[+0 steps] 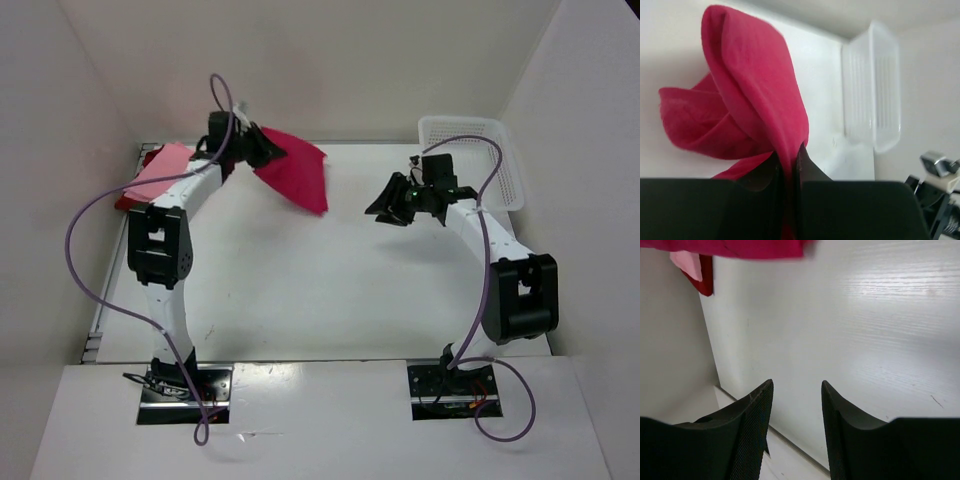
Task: Fold and stack the t-shirts
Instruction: Put the neatly folded tshirt into the corner of the board with the left arm
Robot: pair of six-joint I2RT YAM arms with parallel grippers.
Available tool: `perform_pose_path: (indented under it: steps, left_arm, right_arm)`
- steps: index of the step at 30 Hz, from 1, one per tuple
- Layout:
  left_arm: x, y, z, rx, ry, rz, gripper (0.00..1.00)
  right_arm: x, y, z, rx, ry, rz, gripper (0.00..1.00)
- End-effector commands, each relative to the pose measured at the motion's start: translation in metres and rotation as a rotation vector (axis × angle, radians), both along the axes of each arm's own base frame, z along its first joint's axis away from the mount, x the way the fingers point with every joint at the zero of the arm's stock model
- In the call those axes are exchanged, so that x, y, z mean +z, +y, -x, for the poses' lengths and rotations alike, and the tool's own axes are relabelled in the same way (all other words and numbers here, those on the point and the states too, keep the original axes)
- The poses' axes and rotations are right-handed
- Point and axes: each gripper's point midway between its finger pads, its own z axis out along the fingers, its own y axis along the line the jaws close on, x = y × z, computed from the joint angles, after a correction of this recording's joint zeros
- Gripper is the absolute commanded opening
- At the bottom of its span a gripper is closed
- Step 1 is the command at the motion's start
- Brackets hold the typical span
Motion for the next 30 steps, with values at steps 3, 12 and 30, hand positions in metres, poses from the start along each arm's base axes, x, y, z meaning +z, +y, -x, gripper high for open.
perform_pose_path:
  steps: [3,12,30]
  left_arm:
    - [0.095,0.111,-0.030,0.179,-0.172,0.031,0.06]
    - [0.035,0.316,0.043,0.715,-0.096,0.038,0.77]
    - [-0.010,0.251,0.175,0.628,0.091,-0.047,1.00]
  right_arm:
    - [0.020,-0.004,0.002,0.017,-0.063,-0.018,0.49]
    - [0.016,0.002,-0.001,0.056,-0.053,-0.043,0.50]
    - [-0.041,0.026,0.054,0.138,0.063,0.043,0.86]
